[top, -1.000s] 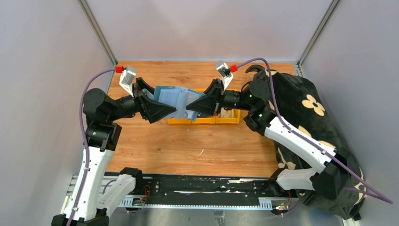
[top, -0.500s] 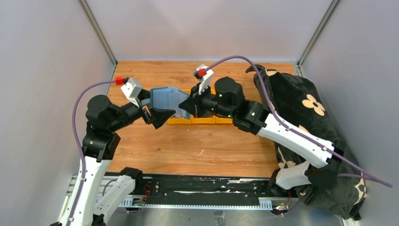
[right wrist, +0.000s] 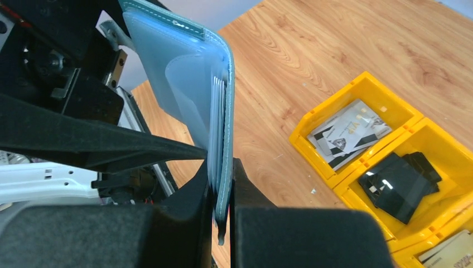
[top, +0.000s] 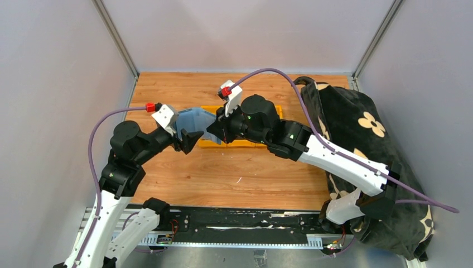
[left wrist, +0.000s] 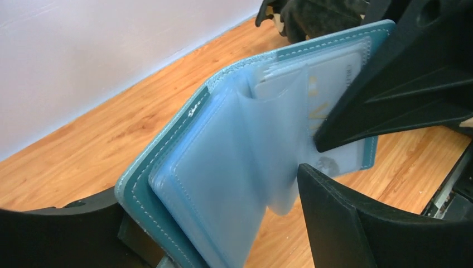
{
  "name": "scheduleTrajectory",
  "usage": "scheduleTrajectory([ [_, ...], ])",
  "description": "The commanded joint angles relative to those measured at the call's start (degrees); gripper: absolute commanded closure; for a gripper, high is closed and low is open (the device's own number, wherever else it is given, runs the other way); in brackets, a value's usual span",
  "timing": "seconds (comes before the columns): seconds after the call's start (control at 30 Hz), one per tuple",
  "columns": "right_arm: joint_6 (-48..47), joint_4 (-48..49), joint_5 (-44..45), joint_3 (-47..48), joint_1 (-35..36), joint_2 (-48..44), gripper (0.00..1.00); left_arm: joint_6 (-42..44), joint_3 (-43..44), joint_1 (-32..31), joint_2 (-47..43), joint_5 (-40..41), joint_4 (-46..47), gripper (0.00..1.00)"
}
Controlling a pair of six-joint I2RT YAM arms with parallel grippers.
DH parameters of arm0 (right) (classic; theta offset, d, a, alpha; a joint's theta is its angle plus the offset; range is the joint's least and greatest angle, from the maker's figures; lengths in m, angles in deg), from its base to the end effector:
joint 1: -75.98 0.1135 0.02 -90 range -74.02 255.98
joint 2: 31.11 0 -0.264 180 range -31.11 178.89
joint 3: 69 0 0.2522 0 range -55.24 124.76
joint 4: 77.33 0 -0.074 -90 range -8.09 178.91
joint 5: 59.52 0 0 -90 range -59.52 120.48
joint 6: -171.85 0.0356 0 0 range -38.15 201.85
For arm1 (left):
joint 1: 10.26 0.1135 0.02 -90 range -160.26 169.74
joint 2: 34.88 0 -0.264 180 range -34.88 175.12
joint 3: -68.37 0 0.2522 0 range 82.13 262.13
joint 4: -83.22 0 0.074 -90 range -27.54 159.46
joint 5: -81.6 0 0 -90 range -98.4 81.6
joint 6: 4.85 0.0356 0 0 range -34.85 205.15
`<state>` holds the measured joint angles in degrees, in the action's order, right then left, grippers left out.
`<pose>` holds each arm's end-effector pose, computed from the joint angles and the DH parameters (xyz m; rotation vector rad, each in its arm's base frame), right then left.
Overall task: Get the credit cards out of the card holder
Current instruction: Remove the credit card from the card holder.
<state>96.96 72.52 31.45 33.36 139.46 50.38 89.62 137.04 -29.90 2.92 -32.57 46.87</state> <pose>0.1455 0.2903 0.4468 -0.7412 1.6826 0.9775 0.1212 -0.0587 0.3945 0.6611 1.5526 -0.5502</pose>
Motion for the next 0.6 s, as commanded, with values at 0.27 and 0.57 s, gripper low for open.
scheduleTrajectory([
  [0.27,2.7,2.84,-5.88,-1.57,0.81,-2.87,1.0,-0.63,0.08,-0.31,0.74,6.23,3.14,0.57],
  [0.57,7.12,11.32,-26.42,-11.29,-7.98,-9.7,0.91,-0.89,5.1,-0.29,1.82,-11.71,-5.46,0.97],
])
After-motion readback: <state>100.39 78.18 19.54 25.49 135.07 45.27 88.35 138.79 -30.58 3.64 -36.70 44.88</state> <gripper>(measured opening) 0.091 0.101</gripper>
